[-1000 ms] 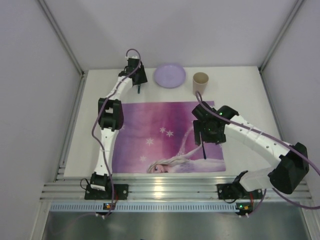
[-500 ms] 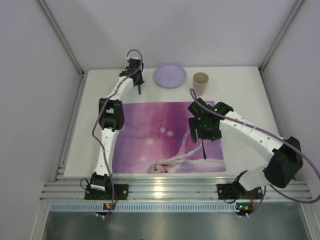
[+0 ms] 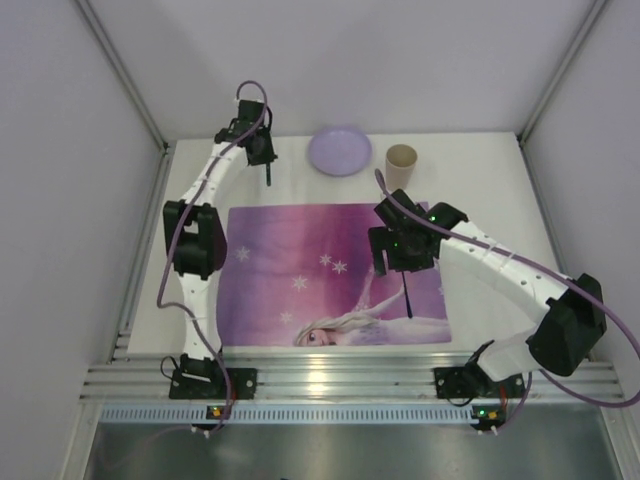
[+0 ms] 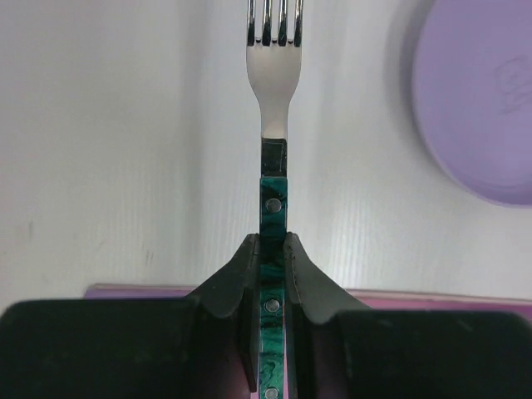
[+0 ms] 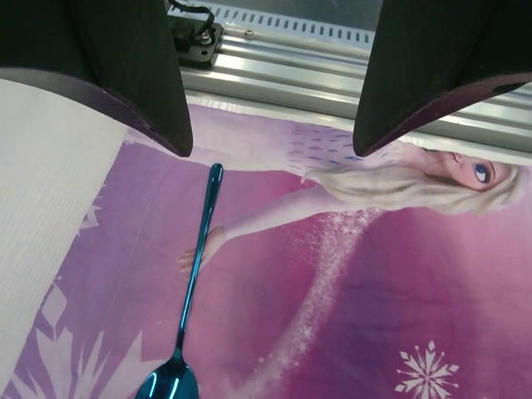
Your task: Set the dinner table for one person
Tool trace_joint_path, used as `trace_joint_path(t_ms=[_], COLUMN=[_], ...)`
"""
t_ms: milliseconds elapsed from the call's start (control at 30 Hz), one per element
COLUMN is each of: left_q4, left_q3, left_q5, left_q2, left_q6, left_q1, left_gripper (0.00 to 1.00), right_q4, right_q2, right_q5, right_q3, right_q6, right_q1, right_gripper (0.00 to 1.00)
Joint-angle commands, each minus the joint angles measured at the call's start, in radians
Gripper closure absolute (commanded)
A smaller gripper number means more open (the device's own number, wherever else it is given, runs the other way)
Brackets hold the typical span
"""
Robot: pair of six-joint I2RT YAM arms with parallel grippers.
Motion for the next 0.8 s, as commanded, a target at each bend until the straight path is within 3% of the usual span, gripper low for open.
trace_joint_path(t_ms=[0, 233, 433, 567, 767], left_q4=[0.015, -0.075, -0.054, -0.025, 0.061], left_q3=[-0.079, -0.513, -1.015, -1.196, -1.337], left_q5=[0.007, -0.085, -0.086, -0.093, -0.054], left_q2=[-0.293, -0.6, -0.928, -1.073, -1.085], left_q6=[0.013, -0.004, -0.148, -0.2, -0.232], left_q1=[-0.004, -0.105, -0.155, -0.159, -0.167], left_gripper=[1.0, 1.0, 1.0, 1.0, 1.0], right_q4=[0.075, 0.148, 0.159, 0.115, 0.089], right_q2=[-0.048, -0.047, 0.07, 0.151, 0.232], right_q5=[-0.026, -0.069, -0.129, -0.178, -0.213], right_q3=[0.0, 0.015, 0.222, 0.388, 0.504], right_q6=[-0.031, -0.046, -0.075, -0.1, -0.12], right_q1=[-0.003, -0.011, -0.021, -0.032, -0.046], right_gripper=[0.21, 0.21, 0.21, 0.21, 0.21])
